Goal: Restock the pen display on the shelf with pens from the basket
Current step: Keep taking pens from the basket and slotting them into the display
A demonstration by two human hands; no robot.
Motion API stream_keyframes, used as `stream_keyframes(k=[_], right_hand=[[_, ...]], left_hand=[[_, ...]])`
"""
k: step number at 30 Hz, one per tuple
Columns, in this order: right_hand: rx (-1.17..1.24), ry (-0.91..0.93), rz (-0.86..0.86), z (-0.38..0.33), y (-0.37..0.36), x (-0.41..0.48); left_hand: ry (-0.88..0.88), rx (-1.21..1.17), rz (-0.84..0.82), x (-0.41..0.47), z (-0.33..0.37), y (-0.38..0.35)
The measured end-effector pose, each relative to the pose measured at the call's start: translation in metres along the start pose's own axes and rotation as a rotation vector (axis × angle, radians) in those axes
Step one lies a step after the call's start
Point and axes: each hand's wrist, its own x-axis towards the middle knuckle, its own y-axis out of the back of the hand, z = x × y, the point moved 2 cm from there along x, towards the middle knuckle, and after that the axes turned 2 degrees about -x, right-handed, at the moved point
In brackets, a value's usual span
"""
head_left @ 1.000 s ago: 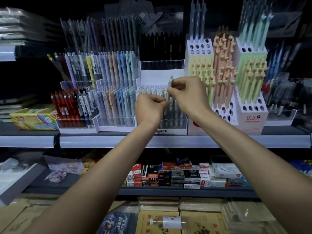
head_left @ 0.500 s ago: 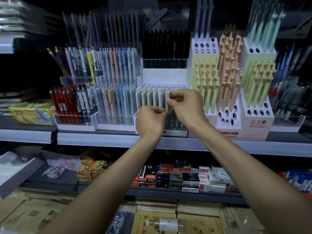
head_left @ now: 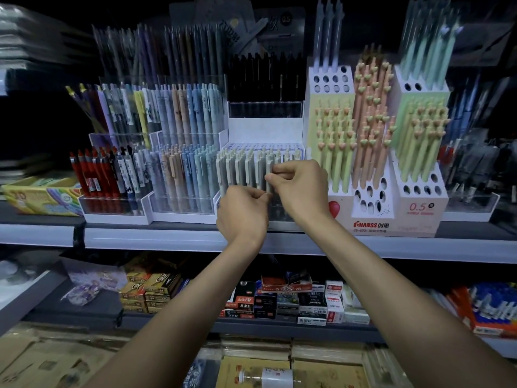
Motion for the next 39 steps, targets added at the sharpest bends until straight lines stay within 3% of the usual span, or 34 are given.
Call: stream_keyframes(k=[39], right_hand=[[-0.222, -0.006, 0.02, -0.003, -0.012, 0.0]], left_hand=[[0.014, 0.111, -0.015, -0.004, 0.001, 0.001]])
